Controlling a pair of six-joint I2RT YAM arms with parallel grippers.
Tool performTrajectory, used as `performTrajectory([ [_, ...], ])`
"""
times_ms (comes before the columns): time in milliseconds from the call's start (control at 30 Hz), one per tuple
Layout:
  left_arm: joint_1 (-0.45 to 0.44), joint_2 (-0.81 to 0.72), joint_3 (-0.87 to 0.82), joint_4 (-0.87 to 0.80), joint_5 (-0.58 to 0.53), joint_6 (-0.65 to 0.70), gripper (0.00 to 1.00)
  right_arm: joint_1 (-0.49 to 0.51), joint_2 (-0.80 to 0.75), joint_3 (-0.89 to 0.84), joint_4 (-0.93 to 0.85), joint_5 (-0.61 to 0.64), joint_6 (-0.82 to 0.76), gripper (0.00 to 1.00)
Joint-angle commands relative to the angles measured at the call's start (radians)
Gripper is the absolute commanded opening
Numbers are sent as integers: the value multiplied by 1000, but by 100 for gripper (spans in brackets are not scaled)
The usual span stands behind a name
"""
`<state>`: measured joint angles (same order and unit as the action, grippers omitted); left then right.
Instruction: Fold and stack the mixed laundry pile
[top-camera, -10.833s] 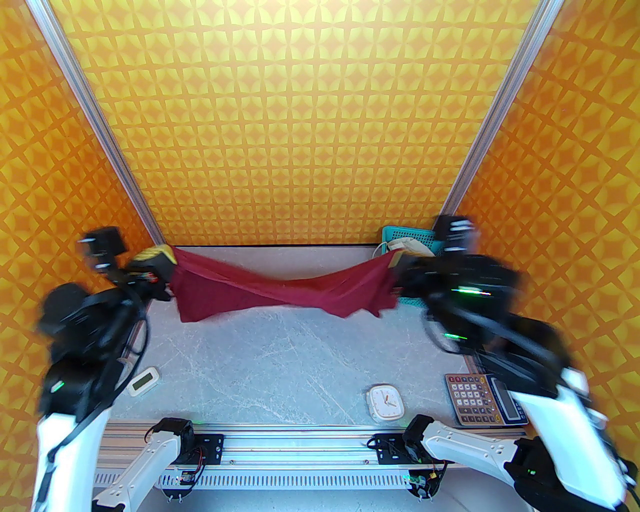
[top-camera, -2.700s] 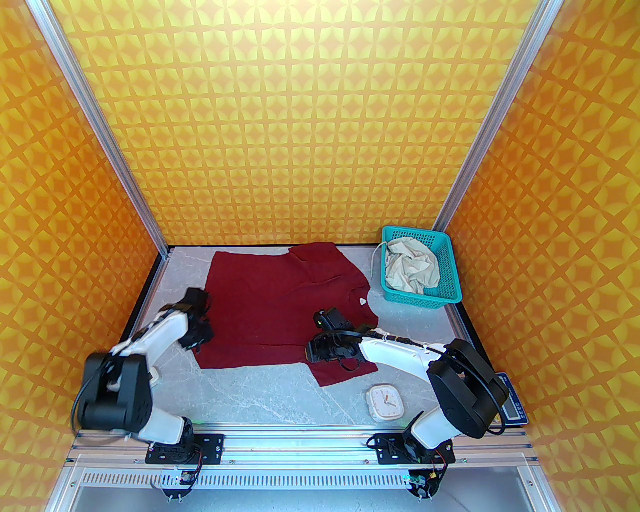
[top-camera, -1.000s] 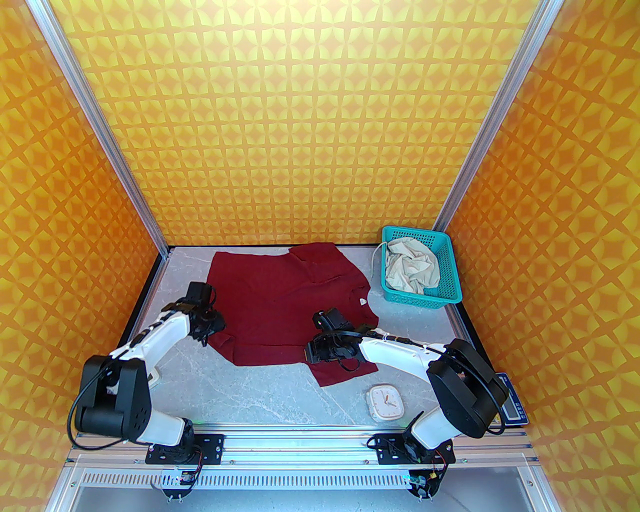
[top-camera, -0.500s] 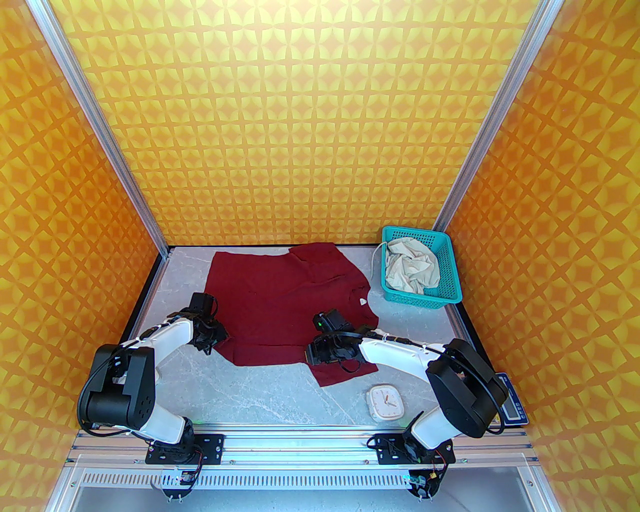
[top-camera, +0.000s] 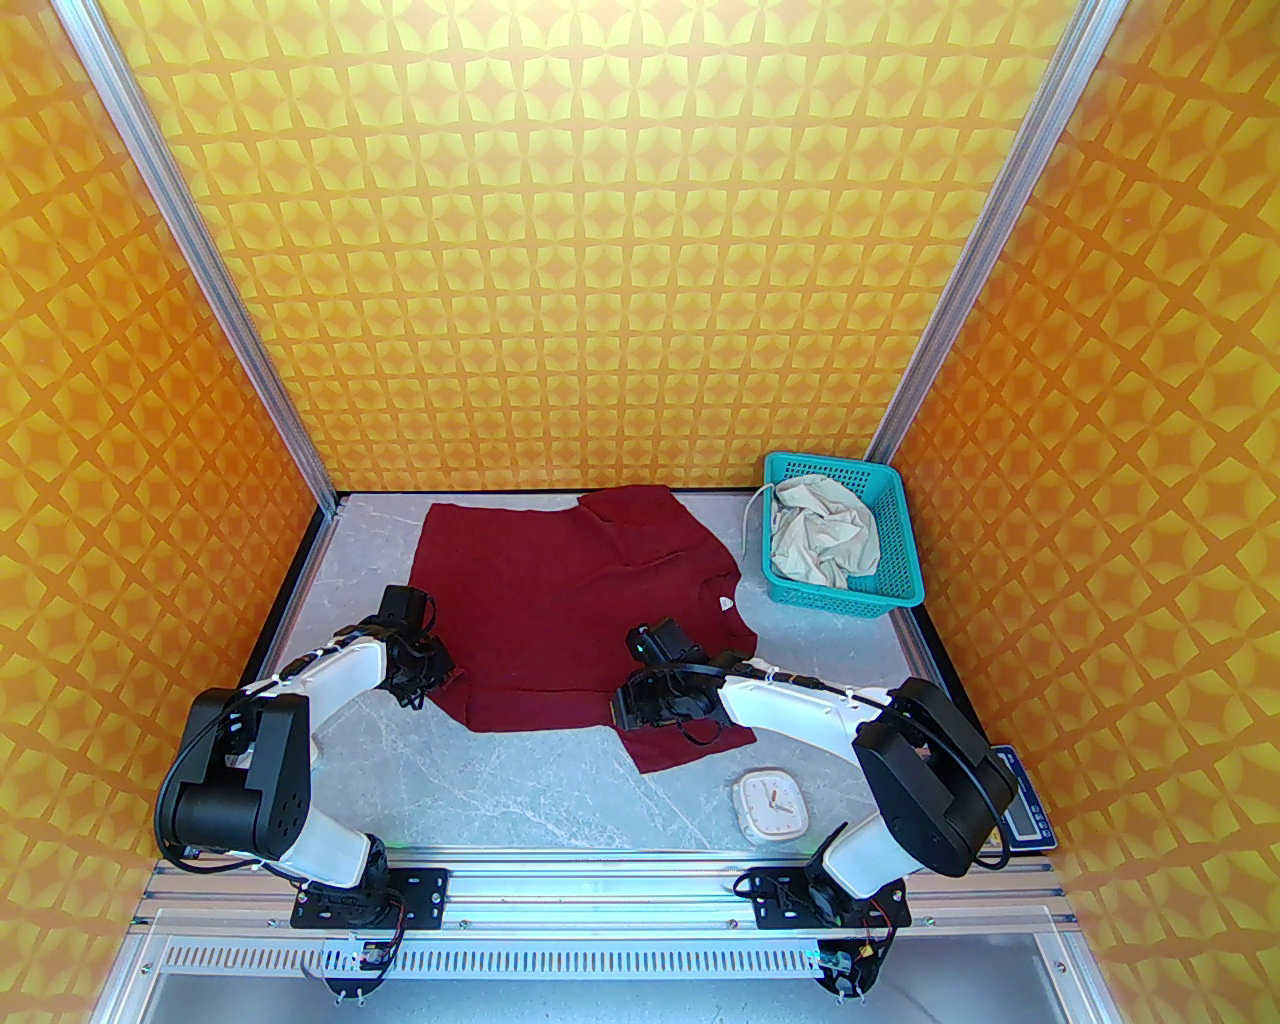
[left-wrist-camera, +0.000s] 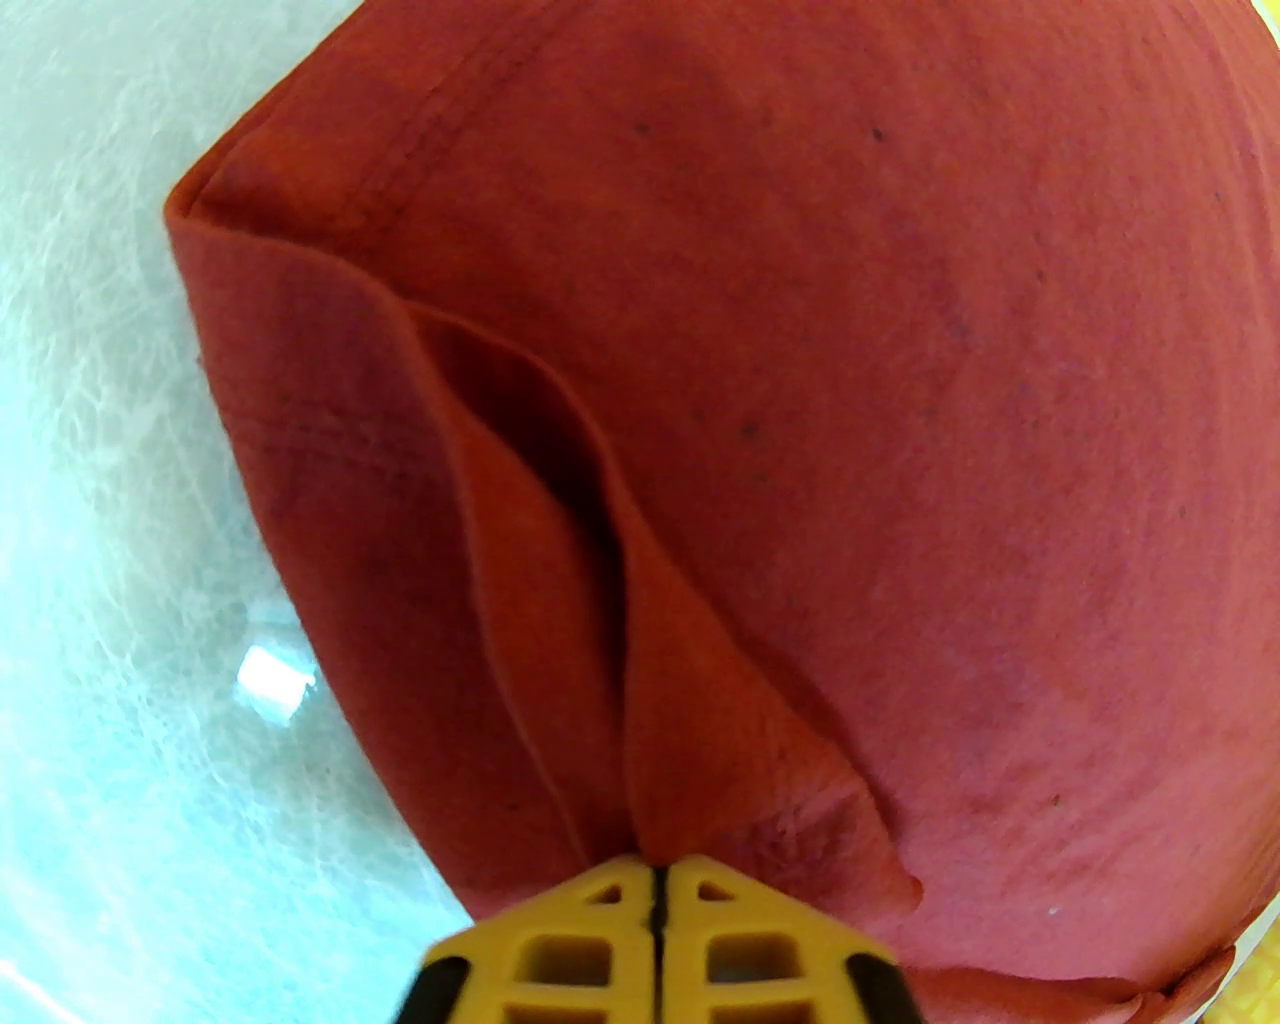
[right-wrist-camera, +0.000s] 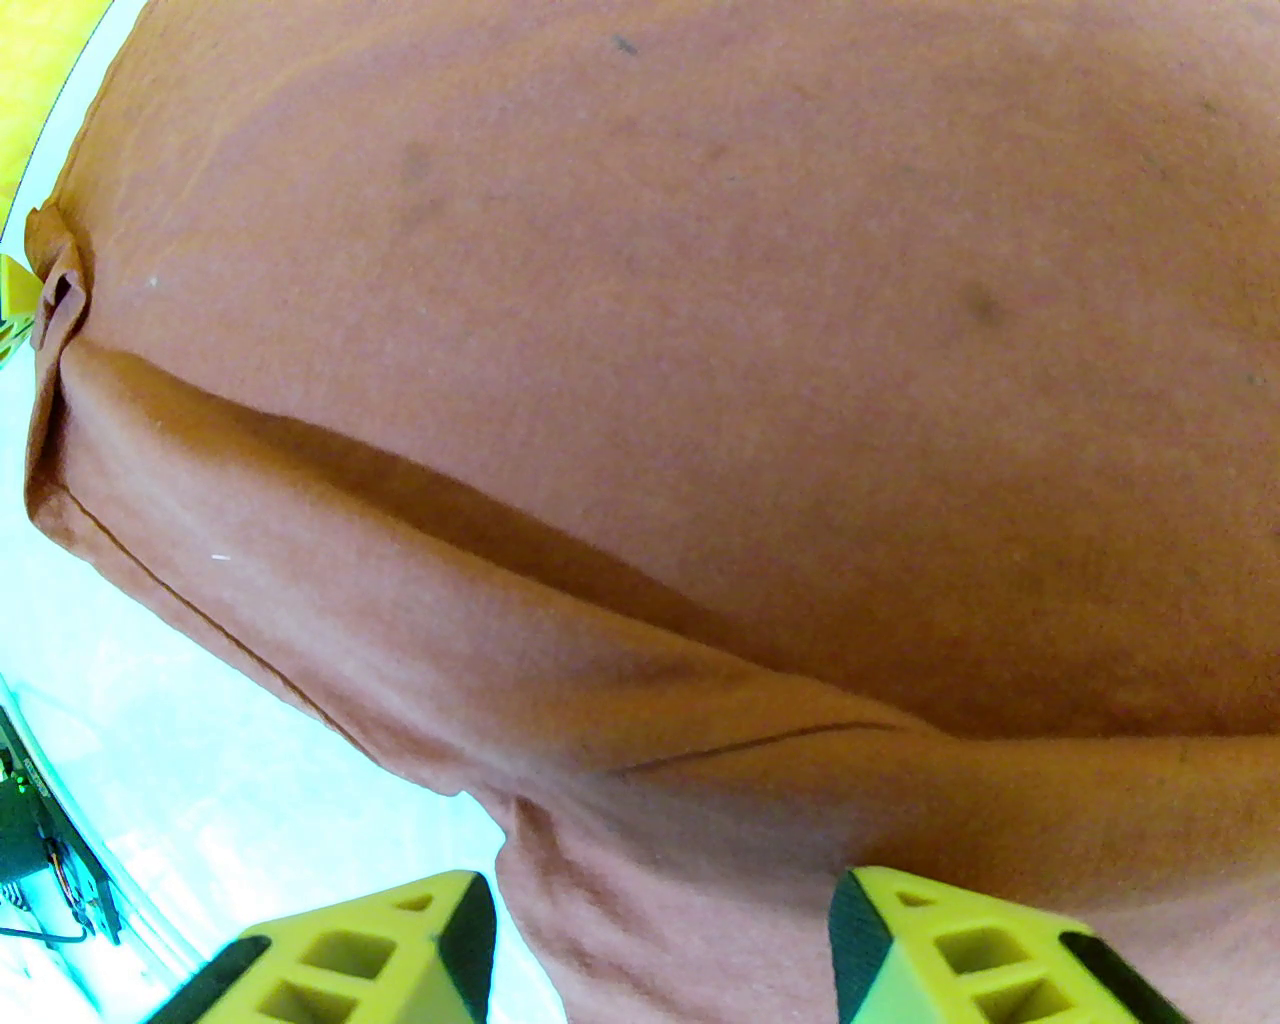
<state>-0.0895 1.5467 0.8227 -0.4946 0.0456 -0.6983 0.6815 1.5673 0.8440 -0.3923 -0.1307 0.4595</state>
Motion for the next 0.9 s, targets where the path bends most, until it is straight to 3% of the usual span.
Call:
performTrajectory([
  [0,8,-56,-6,-17,7,33,0,0,-55,-3,-38,41,14,59],
  [133,8,-115,-9,-27,-9,61,0,-33,-115,-26,-68,44,56,60],
  [333,28,-215,-43,-39,-9,91,0,-159,-224,-111,-128,34,106,61],
  [867,56,-296,-91,-99,-10,166,0,-440,-444,-241,-288,9,159,61],
])
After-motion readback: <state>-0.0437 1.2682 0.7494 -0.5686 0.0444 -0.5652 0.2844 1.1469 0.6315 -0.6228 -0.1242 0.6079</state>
